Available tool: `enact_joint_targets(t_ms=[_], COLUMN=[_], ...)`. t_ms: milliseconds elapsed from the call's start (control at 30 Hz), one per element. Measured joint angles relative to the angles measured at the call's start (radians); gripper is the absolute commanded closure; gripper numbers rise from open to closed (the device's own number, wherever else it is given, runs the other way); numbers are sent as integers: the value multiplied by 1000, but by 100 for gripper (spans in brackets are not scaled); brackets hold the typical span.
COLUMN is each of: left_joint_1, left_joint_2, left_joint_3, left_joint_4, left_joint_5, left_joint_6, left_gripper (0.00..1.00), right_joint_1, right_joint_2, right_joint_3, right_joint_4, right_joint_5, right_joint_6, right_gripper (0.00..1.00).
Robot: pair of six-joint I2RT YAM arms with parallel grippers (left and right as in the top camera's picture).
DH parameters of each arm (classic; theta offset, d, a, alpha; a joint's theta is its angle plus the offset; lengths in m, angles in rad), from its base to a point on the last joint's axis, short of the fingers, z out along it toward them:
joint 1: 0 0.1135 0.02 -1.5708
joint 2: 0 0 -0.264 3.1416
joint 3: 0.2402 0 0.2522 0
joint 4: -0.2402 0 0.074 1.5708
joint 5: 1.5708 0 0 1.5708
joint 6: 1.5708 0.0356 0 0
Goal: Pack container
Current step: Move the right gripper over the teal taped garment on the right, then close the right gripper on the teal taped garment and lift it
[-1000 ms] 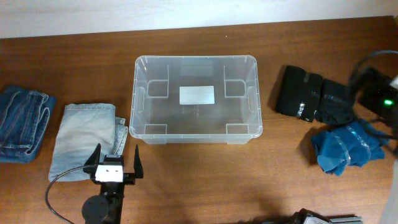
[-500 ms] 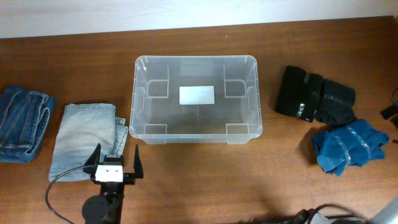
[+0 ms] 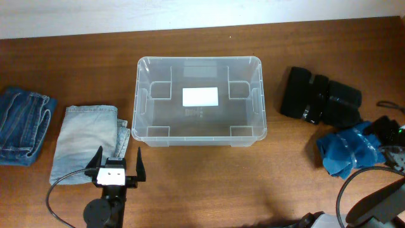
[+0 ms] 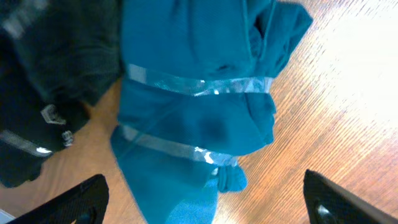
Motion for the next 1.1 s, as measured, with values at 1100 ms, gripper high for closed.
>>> enact_joint_targets(t_ms=[1100], left_joint_1=[0], left_joint_2=[0], left_joint_3=[0], left_joint_4=[0], left_joint_5=[0], left_joint_6=[0], left_gripper=[1], right_joint_1=[-113], right_joint_2=[124], right_joint_3=[-266], right_joint_4=[351], right_joint_5=[-153], right_joint_6=[26], right_gripper=[47])
